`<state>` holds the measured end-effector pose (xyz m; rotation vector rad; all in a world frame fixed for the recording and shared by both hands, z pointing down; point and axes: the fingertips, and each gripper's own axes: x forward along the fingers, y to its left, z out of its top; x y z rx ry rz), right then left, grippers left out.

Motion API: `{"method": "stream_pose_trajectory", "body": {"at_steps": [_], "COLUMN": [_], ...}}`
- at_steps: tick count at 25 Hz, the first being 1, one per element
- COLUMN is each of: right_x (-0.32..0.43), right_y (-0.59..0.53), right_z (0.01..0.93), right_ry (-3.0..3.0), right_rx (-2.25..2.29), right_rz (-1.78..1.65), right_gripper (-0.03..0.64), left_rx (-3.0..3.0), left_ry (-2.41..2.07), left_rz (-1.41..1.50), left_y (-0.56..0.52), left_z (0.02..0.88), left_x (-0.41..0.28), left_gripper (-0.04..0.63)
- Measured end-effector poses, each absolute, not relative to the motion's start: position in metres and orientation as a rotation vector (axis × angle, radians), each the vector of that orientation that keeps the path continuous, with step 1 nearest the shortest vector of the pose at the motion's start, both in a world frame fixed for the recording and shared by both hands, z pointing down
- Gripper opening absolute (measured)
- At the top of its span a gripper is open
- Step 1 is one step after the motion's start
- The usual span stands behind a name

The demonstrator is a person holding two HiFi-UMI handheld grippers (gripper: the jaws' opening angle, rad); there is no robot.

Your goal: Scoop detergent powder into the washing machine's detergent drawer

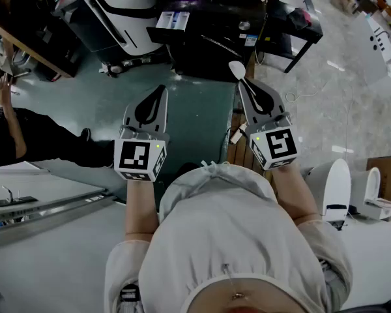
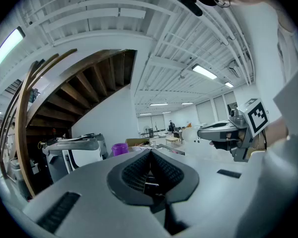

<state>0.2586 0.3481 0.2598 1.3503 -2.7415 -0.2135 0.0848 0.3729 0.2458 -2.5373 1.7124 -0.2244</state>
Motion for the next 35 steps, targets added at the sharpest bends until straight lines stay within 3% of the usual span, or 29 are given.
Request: {"method": "stream_pose_trajectory", "body": {"at_steps": [17, 25, 35], "right_x": [0.281, 0.239, 0.152], "right_y": [0.315, 0.250, 0.089], "right_z": [0.267, 0.274, 0.277], "right_ry": [-2.754, -2.754, -2.675], "right_rx": [1.405, 1.360, 1.434], "right_rz": [-0.126, -0.149, -0.151], "right_gripper": [0.008, 0.008, 0.009], "left_rx": [-2.538, -2.529, -2.603], "left_ry": [1.763, 1.784, 1.691], "left_rz": [-0.216, -0.192, -0.153], "left_y": [0.346, 0.285, 0.116], "left_z": [0.258, 0.269, 0.273], "left_x": [0.092, 0.053, -0.034], "left_gripper": [0.021, 0.021, 0.021]}}
